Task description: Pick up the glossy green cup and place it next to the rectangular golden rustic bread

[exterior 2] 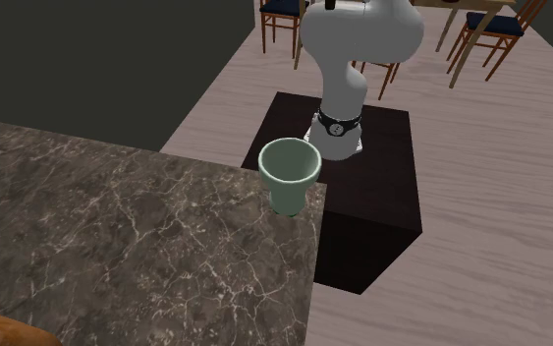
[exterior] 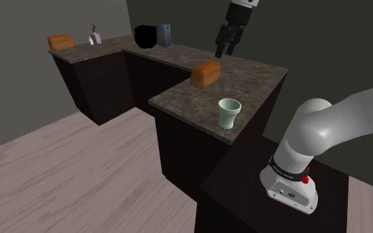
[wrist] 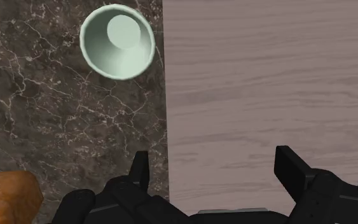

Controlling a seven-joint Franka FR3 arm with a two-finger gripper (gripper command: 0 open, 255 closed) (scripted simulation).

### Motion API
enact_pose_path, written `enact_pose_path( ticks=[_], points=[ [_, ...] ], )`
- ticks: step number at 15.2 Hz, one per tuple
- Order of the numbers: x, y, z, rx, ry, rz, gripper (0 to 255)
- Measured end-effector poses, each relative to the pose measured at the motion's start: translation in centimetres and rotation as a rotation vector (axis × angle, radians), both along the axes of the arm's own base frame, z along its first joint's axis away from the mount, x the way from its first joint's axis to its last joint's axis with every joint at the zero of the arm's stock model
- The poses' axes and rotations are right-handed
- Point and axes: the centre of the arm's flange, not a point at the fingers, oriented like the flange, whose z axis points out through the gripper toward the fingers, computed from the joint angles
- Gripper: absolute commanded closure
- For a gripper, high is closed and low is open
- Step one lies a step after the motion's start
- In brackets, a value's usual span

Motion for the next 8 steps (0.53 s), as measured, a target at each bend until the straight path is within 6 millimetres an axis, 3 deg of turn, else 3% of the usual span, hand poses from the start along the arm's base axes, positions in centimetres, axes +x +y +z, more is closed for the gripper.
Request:
enact_pose_path(
  ticks=[3, 8],
  points=[
    [-0.1, 0.3, -1.5, -0.019, 0.010, 0.004, 0],
    [-0.2, 1.3, -7.6, -0.092, 0.050, 0.018, 0]
  ],
)
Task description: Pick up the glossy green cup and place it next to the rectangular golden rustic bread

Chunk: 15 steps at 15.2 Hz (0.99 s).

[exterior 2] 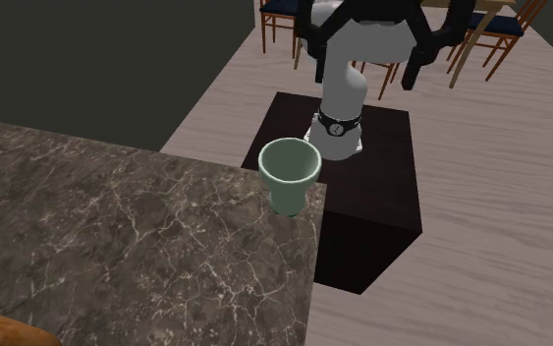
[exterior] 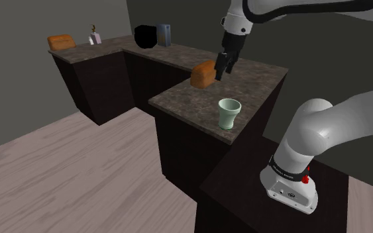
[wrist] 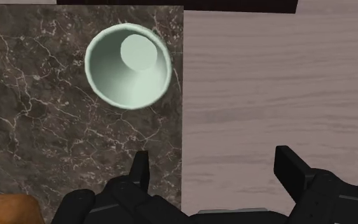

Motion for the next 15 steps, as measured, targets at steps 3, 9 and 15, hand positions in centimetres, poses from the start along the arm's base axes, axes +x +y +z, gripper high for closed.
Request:
enact_pose_path(
  ticks=[3, 9, 15],
  points=[
    [0.1, 0.2, -3.5, -0.046, 0.025, 0.009, 0],
    [-0.4, 0.4, -11.4, -0.139, 0.074, 0.027, 0],
    [-1.1, 0.2, -16.6, -0.186, 0.099, 0.037, 0]
  ],
)
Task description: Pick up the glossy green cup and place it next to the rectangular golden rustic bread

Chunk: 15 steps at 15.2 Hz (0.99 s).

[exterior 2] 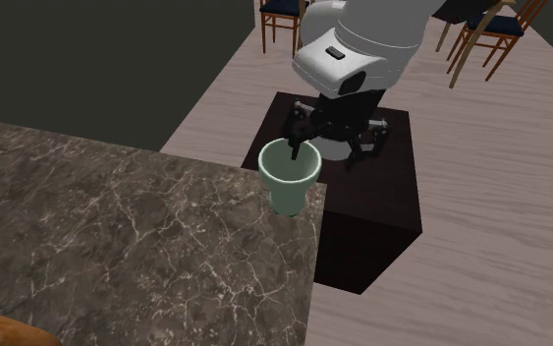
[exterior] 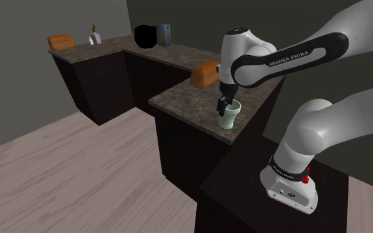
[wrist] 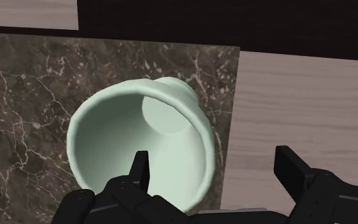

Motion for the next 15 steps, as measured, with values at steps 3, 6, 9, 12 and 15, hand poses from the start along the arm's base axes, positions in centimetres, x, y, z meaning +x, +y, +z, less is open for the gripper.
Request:
enact_pose_path(
  ticks=[3, 6, 9, 12, 15],
  points=[
    [0.1, -0.3, -1.5, -0.001, 0.001, 0.000, 0],
    [0.1, -0.5, -2.7, -0.001, 0.000, 0.000, 0],
    [0.1, -0.5, -2.9, -0.001, 0.000, 0.000, 0],
    [0.1, -0.5, -2.9, -0.001, 0.000, 0.000, 255],
    [0.1, -0.5, -2.9, -0.001, 0.000, 0.000, 255]
  ],
)
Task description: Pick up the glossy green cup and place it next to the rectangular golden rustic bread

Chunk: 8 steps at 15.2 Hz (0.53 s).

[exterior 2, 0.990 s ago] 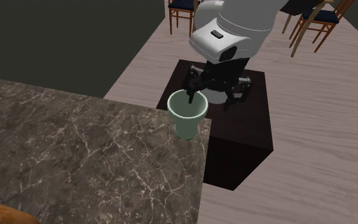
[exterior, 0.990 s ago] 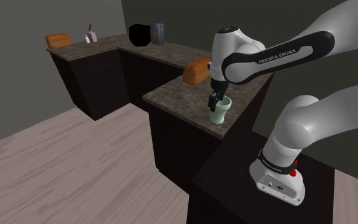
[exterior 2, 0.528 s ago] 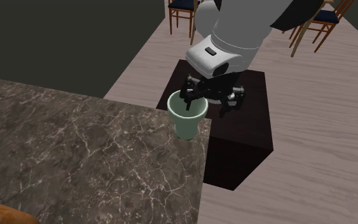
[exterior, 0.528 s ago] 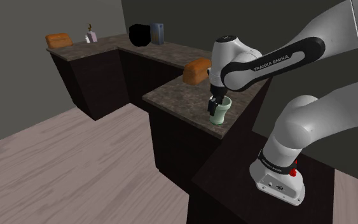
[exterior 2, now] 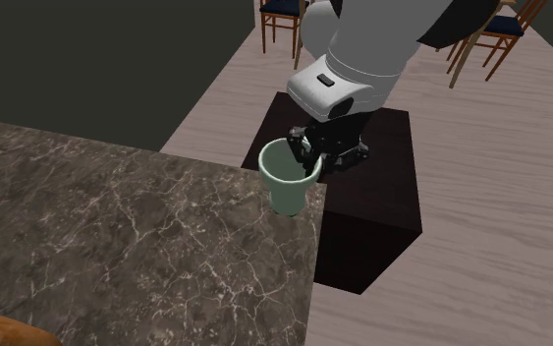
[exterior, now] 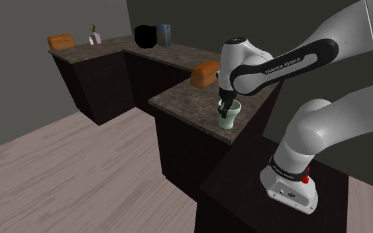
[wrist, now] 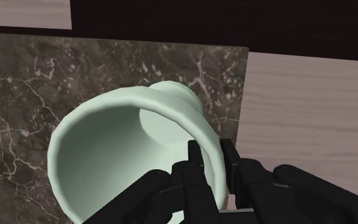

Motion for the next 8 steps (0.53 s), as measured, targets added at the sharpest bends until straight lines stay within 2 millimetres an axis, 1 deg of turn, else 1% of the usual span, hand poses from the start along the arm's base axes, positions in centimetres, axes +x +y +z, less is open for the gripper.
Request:
enact_pose_path(
  ticks=[8],
  points=[
    [0.01, 0.01, 0.27, 0.000, -0.001, 0.000, 255]
  ],
)
